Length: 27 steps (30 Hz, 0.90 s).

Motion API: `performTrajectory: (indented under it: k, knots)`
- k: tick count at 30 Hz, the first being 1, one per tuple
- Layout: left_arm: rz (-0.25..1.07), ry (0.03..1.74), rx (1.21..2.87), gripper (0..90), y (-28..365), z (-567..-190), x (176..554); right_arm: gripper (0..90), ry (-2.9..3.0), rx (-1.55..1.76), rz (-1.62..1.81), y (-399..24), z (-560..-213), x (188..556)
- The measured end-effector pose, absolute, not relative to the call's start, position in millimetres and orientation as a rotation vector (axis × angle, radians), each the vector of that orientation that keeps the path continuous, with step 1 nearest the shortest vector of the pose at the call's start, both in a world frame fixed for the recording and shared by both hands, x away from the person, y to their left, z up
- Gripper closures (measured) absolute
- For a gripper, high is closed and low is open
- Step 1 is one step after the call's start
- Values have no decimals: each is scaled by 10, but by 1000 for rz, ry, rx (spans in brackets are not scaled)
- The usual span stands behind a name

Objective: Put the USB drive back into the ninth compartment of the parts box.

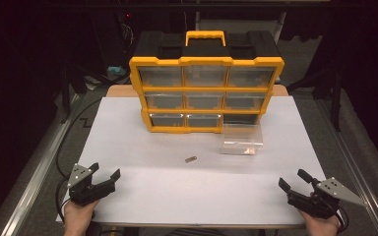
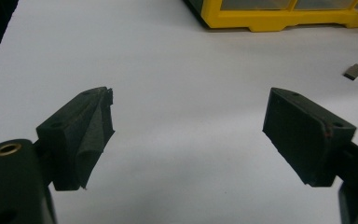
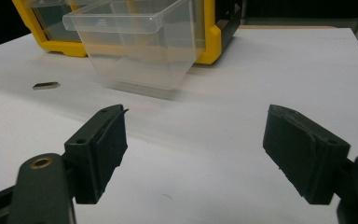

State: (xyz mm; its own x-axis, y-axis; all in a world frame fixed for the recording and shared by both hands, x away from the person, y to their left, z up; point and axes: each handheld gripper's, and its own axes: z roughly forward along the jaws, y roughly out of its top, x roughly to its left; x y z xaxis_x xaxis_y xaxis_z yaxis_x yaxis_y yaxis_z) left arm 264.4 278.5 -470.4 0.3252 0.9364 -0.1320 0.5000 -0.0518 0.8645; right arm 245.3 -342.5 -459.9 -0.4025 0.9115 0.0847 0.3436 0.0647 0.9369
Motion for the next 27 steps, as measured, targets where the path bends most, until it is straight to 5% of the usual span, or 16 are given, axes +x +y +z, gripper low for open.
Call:
performTrajectory:
  k: [27]
  knots:
    - [601,1300,1700,174,2766,-4705,2646,235,1795,1224,1381,-3375,-4591,2482]
